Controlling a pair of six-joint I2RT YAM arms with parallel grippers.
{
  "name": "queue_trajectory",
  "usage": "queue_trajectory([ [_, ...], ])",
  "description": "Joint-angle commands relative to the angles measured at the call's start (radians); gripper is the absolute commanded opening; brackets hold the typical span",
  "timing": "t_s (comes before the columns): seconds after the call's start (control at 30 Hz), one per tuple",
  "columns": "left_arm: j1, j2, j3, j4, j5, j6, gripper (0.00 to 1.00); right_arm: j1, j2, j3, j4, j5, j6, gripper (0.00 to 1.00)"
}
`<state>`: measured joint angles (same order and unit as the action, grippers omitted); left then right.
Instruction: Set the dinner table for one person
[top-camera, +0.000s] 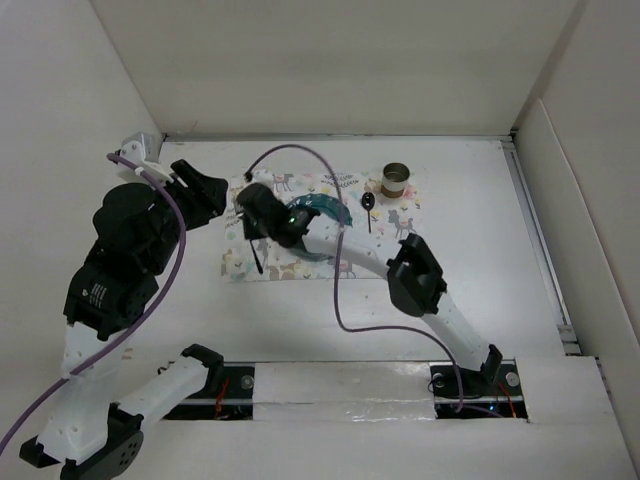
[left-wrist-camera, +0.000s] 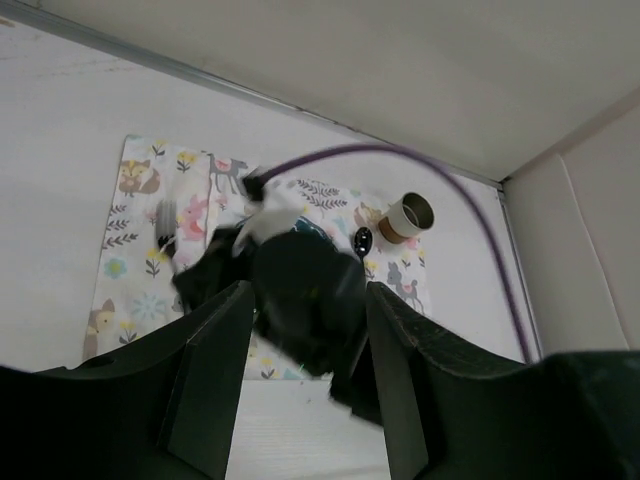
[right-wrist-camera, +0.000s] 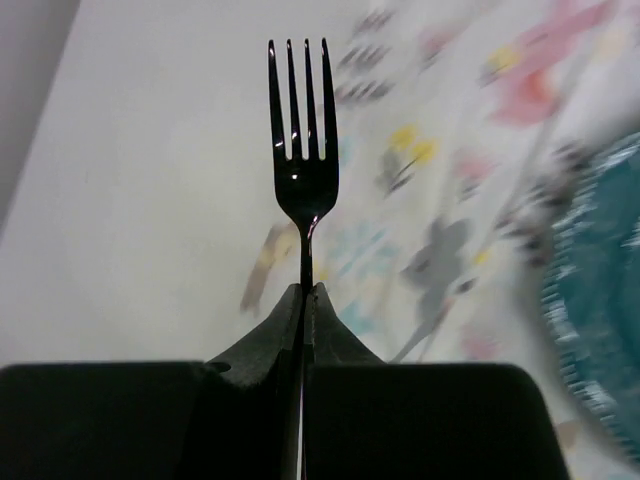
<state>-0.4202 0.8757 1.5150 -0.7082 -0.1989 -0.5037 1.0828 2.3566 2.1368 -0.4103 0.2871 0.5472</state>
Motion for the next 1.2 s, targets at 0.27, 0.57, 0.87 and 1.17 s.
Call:
queue_trajectory([
  [0.27,-0.018,-0.018,-0.186,0.119,-0.022,0.017,0.44,-0.187,0.064,0.165,0.031,0.092,0.414,0.0],
  [0.57,-0.019,-0.079,-0.263,0.122,-0.014,0.005,0.44,-0.196,0.194,0.296,-0.004,0.048,0.441,0.0],
  [0.87,-0.019,-0.106,-0.299,0.131,-0.017,0.01,0.44,-0.187,0.242,0.288,-0.027,0.04,0.379,0.0],
  [1.17,-0.028,-0.112,-0.311,0.139,-0.024,0.016,0.45,-0.187,0.276,0.282,-0.044,0.024,0.376,0.0],
])
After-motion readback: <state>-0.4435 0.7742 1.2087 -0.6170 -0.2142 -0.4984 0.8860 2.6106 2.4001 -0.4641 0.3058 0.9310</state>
